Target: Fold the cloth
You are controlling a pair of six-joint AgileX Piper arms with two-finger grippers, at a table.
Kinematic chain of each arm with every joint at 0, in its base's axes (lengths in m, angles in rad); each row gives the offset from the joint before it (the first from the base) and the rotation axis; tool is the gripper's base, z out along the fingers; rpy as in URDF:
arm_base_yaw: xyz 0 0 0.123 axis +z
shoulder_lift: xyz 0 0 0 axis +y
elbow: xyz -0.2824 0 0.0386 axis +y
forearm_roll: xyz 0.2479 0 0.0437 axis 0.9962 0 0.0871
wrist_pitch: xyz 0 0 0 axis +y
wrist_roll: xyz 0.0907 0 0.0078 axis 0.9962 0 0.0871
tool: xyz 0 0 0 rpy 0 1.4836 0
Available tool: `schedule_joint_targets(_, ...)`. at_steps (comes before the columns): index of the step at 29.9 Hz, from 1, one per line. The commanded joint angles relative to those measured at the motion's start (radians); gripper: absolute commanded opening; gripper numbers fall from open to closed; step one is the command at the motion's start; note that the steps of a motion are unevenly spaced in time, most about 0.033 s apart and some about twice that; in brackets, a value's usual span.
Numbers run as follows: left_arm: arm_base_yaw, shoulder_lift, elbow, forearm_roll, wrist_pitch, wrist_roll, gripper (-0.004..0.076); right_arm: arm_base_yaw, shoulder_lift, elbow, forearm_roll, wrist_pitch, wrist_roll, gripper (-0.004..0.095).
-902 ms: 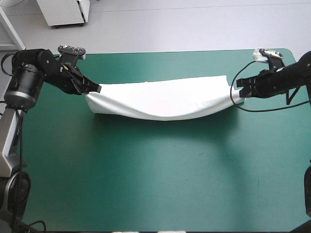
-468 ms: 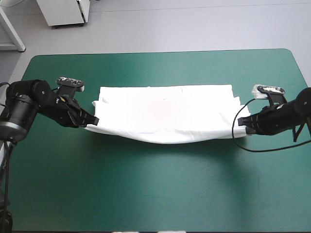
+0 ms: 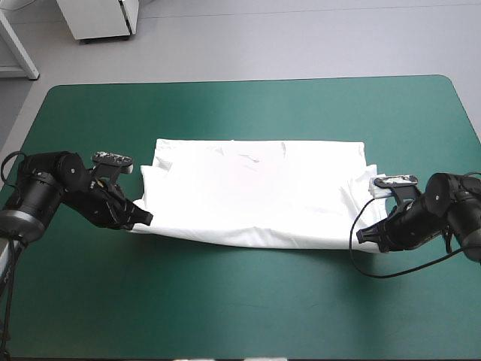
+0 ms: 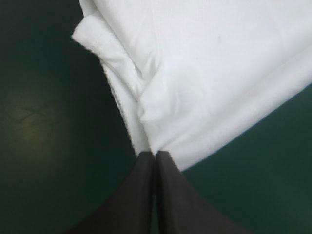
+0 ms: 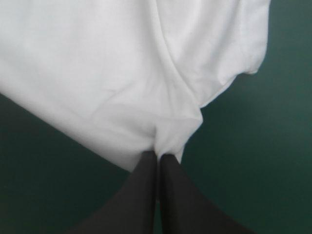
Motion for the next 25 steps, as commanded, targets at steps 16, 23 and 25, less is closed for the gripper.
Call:
schedule_joint_targets(16,-0.004,-0.057,0.081,0.045,0.055,0.004,0.0204,0.026,-0.062,-0.018,-0.048,0.032,0.044,0.049)
schedule_joint_targets(23,-0.004,-0.087,0.028,0.044,0.053,0.004,0.0333,0.026,-0.045,-0.11,-0.157,-0.028,0.094,0.049)
schedule_joint_targets(25,-0.004,-0.087,-0.045,0.024,0.053,0.01,0.0335,0.026,-0.003,-0.177,-0.18,-0.023,0.11,0.049)
